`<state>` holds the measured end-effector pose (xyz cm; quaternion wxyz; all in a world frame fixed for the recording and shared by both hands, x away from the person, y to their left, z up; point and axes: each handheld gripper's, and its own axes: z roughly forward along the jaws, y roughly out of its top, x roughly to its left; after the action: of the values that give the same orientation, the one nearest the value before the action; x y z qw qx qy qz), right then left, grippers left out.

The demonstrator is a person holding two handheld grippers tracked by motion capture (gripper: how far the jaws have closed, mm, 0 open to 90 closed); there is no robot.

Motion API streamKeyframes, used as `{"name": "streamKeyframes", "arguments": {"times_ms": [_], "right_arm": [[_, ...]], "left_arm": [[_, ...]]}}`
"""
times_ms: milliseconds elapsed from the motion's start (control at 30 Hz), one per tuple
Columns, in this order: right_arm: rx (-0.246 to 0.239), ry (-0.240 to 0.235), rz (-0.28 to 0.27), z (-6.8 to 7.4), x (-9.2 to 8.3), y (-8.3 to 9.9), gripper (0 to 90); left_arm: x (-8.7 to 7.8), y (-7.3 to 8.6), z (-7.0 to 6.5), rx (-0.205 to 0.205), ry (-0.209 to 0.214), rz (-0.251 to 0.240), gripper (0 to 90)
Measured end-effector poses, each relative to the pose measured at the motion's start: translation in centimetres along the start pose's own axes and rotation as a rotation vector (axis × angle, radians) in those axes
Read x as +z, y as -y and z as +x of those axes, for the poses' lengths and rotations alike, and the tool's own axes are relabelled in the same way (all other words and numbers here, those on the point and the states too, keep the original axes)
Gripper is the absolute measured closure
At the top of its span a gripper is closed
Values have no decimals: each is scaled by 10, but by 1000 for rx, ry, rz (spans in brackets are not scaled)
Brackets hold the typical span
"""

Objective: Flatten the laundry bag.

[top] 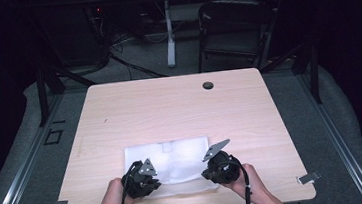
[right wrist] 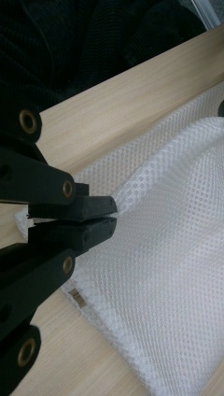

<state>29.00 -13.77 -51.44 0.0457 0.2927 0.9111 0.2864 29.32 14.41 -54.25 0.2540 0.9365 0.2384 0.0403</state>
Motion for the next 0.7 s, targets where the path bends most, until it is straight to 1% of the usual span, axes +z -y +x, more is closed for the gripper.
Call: {"name": "streamKeyframes", "arguments": {"times_ms": [33,100,233,267,300,333,400,433,467,500,567,600,633,667,700], "right_arm": [[0,0,-2,0,0,1,873],[-4,-2,-3,0,-2,1,849],[-2,6,-13,0,-9,3,813],[7,9,-23,1,-10,4,811],[5,12,-24,2,-12,4,811],[9,14,-45,3,-14,4,813],[-16,10,-48,6,-18,4,834],[-18,8,-55,8,-18,4,853],[-35,-2,-54,11,-18,3,887],[-44,-6,-55,13,-16,3,900],[-56,-13,-41,17,-11,3,900],[-75,-14,-18,21,1,3,900],[-75,-14,-18,21,1,3,900],[-95,-13,5,22,6,3,900],[-108,-7,16,24,13,3,900]], "left_arm": [[0,0,1,-18,7,-2,872],[-1,-1,2,-35,-4,2,876],[-1,-1,4,-56,-3,15,879],[0,-2,4,-63,-7,13,878],[1,-4,5,-63,-9,18,878],[1,-6,5,-63,-7,18,878],[3,-9,5,-66,-8,21,878],[4,-11,5,-67,-1,19,878],[5,-11,4,-64,-6,21,878],[5,-12,4,-62,-9,21,878],[4,-12,4,-64,-7,18,878],[3,-12,5,-65,-10,13,877],[3,-12,5,-64,-11,9,877],[2,-12,6,-65,-12,8,877],[2,-11,6,-66,-12,5,876]]}}
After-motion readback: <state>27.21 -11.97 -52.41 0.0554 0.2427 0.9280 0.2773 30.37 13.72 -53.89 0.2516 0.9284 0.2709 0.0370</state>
